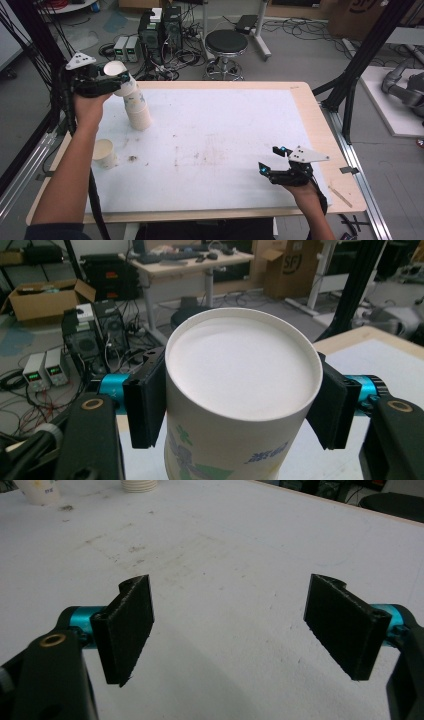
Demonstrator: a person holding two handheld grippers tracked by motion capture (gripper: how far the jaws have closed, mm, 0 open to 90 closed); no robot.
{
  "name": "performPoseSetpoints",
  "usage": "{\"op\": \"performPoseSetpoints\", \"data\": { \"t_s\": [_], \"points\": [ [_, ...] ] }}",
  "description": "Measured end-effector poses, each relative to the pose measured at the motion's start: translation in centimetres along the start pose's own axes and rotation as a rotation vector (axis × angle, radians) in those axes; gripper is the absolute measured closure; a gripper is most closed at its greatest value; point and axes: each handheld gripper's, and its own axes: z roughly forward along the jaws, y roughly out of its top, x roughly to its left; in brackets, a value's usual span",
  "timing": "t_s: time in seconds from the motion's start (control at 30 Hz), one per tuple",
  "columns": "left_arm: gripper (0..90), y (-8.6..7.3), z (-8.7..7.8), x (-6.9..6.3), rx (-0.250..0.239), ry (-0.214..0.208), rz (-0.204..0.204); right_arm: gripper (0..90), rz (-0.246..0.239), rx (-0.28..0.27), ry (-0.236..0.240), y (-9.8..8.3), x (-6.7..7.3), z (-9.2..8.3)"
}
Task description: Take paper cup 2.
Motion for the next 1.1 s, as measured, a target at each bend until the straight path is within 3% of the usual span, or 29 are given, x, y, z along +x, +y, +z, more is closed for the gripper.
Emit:
{"op": "performPoseSetpoints", "data": {
  "t_s": [0.17, 0.3, 0.5, 0.7, 1.1],
  "points": [
    [34.3, 0.8, -1.4, -0.7, -0.041, -0.040, 0.010, 20.5, -0.001, -0.003, 0.001, 0.1, 0.1, 0.0],
    [34.3, 1.2, -2.1, -1.7, -0.072, -0.100, 0.014, 20.5, -0.005, -0.002, 0.004, 0.2, 0.2, 0.0],
    [34.2, 0.8, -2.7, -4.3, -0.101, -0.261, 0.021, 20.5, -0.004, -0.002, 0.012, 0.2, 0.4, 0.2],
    [33.9, -0.7, -2.8, -6.8, -0.098, -0.372, 0.022, 20.5, -0.007, -0.001, 0.014, 0.2, 0.5, 0.2],
    [33.9, -4.0, -2.5, -9.2, -0.078, -0.471, 0.011, 20.5, -0.010, 0.003, 0.019, 0.2, 0.6, 0.3]
  ]
}}
